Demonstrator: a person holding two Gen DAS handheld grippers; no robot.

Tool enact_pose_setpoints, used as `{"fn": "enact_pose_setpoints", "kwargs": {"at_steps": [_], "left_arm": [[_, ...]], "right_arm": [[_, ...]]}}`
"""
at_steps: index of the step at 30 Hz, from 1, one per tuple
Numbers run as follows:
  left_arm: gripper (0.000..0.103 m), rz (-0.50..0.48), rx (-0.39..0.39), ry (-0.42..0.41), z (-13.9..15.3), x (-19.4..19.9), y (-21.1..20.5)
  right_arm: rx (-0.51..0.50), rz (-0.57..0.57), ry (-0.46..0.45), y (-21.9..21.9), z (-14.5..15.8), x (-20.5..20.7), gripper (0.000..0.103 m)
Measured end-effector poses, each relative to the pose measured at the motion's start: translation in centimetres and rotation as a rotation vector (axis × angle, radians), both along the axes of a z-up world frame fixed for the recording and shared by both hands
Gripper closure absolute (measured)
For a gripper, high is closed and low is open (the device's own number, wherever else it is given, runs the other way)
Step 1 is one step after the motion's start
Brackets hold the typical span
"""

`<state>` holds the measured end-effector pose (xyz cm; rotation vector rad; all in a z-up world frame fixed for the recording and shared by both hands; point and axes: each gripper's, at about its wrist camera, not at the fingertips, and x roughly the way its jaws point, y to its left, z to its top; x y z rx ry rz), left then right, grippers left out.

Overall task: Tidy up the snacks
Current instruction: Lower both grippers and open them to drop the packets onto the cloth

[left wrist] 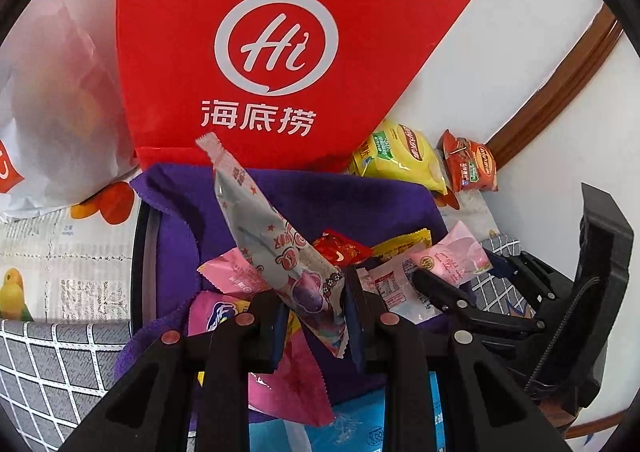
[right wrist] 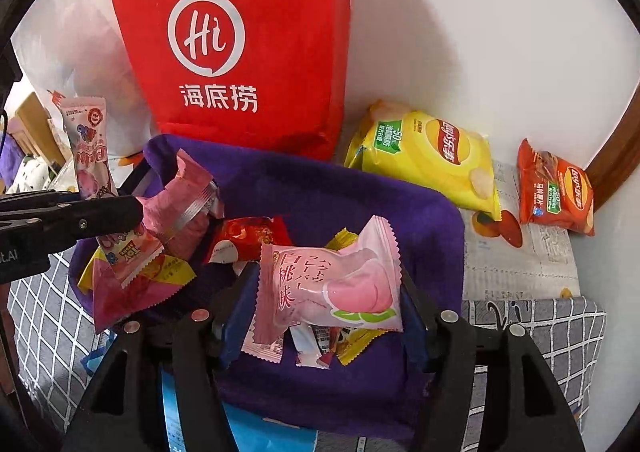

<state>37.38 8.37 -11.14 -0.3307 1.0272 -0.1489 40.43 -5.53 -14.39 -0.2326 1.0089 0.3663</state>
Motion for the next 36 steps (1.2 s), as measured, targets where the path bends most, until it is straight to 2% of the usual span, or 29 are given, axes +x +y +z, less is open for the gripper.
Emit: {"fn": "enact_pose_setpoints", "kwargs": {"at_steps": [9,12,24,29,31,36], "left_arm": [[0.079,-0.009,0.005,0.018,-0.7,0.4,-0.5],[0.079,-0.013,0.006,0.022,-1.0,0.5,-0.7],[0.077,-0.027,-0.014,0.027,-1.6,0.6,-1.0],[0.072,-0.042,-0.020,0.008,-1.1,0.4,-1.3],[0.062,-0.043,-0.020,-0.001,-0.7,0.2,-1.3],[0.061,-0.039,-0.023,-0.028,0.5,-0.4,-0.9]], "right_arm": [[0.056,-0.014,-0.021,-0.8,1.3,-0.2,0.032],[0.064,-0.013,-0.051,-0.9,2.0,-0.4,0.025],[0.107,-0.053,-0.119,-2.4,4.4,-0.8,0.024],[0.113,-0.058,-0.137,-2.5,4.8,-1.1,0.024],[0.114,-0.066,-0.149,-2.6,5.0,-1.2,0.024],[0.149,-0.114,-0.195,-3.3,6.1,-1.7,0.024]]}}
